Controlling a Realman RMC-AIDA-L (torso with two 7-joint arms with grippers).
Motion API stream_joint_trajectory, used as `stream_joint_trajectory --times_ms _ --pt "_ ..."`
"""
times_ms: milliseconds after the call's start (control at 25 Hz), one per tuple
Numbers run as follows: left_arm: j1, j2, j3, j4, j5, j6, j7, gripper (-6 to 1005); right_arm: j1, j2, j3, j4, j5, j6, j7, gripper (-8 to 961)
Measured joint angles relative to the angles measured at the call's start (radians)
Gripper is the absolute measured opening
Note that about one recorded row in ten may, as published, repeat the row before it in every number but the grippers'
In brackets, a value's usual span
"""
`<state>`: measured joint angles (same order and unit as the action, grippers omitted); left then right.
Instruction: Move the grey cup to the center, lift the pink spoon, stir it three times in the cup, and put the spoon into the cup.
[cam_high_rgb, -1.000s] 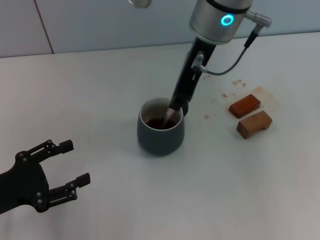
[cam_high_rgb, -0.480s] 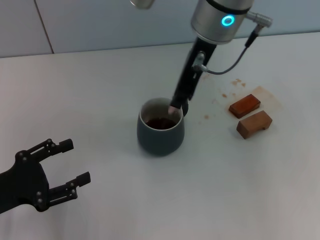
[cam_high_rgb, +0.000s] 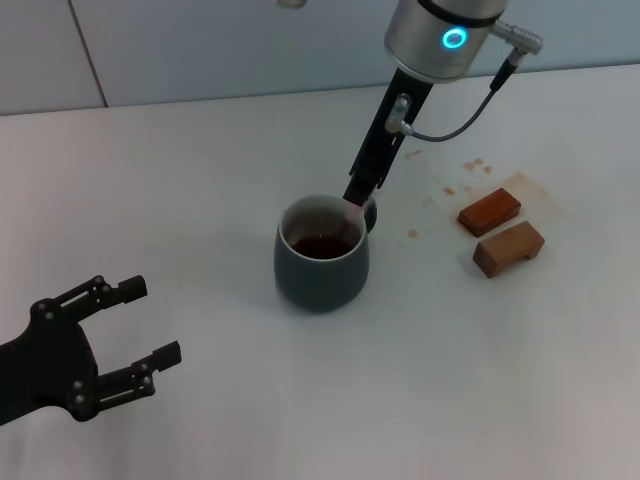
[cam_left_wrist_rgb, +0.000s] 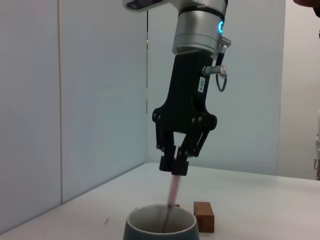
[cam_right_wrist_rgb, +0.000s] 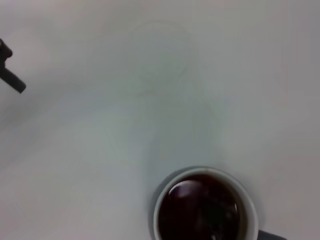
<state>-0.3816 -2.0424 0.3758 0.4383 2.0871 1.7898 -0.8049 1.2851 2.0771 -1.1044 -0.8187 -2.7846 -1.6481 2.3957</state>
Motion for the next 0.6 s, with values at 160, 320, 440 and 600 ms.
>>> stream_joint_trajectory --times_ms 160,320,440,600 --pt "-0.001 0.001 0.0 0.0 -0.001 0.001 0.0 812 -0.011 0.003 -0.001 -0.003 0.002 0.022 0.003 129" --pt "-0.002 0.001 -0.001 0.0 -0.001 0.003 0.0 812 -0.055 0.006 -0.002 -0.052 0.039 0.065 0.003 318" --pt "-0.002 0.004 -0.002 0.001 -0.003 0.007 0.0 812 -0.16 0.006 -0.002 -0.188 0.159 0.108 -0.028 429" --pt "-0.001 0.006 -0.002 0.001 -0.003 0.01 0.0 812 -0.394 0.004 -0.001 -0.382 0.488 0.221 -0.146 526"
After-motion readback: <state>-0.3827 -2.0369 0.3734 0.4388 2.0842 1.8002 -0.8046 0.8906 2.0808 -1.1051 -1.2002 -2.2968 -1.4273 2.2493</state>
